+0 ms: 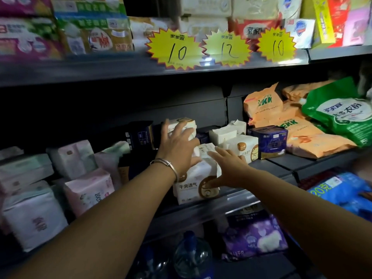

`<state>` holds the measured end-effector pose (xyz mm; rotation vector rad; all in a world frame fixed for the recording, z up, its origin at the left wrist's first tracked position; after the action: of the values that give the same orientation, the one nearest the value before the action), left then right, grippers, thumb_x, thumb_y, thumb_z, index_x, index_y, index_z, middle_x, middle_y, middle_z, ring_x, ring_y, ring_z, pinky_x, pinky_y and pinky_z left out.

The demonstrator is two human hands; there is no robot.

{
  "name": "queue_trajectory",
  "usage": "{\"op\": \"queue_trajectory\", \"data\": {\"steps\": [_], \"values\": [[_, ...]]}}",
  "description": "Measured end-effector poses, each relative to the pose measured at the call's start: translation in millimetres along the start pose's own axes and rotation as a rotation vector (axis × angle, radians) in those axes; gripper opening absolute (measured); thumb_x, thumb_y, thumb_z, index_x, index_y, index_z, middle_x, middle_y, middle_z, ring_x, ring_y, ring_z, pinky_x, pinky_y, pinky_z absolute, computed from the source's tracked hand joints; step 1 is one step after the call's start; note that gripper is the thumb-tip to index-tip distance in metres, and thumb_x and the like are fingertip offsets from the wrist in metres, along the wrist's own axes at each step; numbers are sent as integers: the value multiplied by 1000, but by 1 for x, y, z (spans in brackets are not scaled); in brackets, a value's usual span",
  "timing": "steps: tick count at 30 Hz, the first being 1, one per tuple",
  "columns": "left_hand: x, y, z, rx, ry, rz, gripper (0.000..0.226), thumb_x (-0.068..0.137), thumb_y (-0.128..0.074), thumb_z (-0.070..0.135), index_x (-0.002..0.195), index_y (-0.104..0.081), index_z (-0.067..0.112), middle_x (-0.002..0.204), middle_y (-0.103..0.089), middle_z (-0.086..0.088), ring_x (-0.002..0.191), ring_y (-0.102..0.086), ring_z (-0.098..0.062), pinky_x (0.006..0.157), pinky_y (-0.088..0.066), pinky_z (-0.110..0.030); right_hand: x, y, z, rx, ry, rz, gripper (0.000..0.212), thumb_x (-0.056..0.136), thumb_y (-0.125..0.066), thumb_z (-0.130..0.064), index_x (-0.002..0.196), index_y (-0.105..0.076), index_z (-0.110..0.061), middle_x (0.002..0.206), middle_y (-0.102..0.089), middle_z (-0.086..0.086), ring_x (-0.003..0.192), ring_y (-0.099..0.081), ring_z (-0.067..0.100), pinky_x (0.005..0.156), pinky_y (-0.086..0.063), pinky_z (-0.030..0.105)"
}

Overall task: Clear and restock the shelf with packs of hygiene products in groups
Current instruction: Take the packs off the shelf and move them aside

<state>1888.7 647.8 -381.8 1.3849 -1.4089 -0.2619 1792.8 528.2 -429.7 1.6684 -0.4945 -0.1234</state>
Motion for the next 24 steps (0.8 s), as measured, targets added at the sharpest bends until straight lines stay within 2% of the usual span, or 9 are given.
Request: {"op": "queue_trajectory", "data": {"steps": [3, 7, 11, 16, 20, 22, 24], "values": [[1, -2, -10, -49, 91, -3, 37, 93, -42, 40, 125, -53, 25, 143, -41, 5, 142, -17, -15, 114, 8, -52, 12, -2, -2, -7, 62, -23, 88, 78, -68, -48, 149, -20, -28, 158, -10, -2, 145, -6, 25, 115, -14, 55], [4, -5, -10, -93, 4, -121, 32, 96, -41, 26, 127, -50, 24, 134, -48, 7, 133, -34, -13, 117, 5, -42, 20, -4, -5, -60, 111, -13, 78, 76, -70, -50, 141, -35, -27, 149, -31, -3, 136, -21, 24, 110, -21, 48], [10, -10, -1, -132, -50, -153, 43, 87, -48, 6, 127, -49, 24, 133, -48, 5, 130, -35, -15, 117, -6, -35, 21, -1, -8, -154, 134, 39, 77, 73, -69, -55, 139, -39, -28, 140, -41, -5, 129, -26, 23, 108, -22, 46], [16, -10, 1, -103, -65, -169, 46, 85, -50, 4, 125, -52, 26, 134, -47, 5, 131, -32, -18, 113, -15, -35, 17, 0, -15, -235, 145, 50, 79, 75, -68, -54, 141, -37, -23, 138, -40, 0, 127, -28, 25, 106, -25, 44], [21, -2, 2, -72, -63, -157, 36, 90, -47, 9, 122, -56, 23, 130, -53, 3, 129, -36, -19, 111, -17, -34, 14, 15, -19, -277, 193, 52, 72, 76, -68, -53, 137, -43, -23, 134, -41, 3, 125, -28, 25, 105, -26, 42], [24, -2, 0, -84, -49, -177, 35, 89, -50, 10, 120, -57, 23, 128, -55, 3, 127, -38, -20, 109, -20, -33, 9, 27, -14, -252, 184, 32, 68, 77, -70, -47, 135, -43, -23, 134, -40, 3, 126, -29, 24, 106, -26, 43], [28, -3, -1, -99, -34, -201, 35, 87, -52, 9, 118, -58, 23, 126, -57, 3, 124, -41, -20, 106, -24, -34, 4, 34, -3, -180, 143, -8, 59, 80, -71, -36, 130, -45, -20, 132, -46, 5, 123, -38, 24, 106, -31, 42]]}}
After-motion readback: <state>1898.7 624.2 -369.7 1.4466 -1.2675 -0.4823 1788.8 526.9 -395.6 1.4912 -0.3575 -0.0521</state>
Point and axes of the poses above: each hand's wrist, its own x-axis towards the middle knuckle, its own y-axis out of the back of the hand, z = x × y, the point moved 1 cm from there along x, towards the middle knuckle
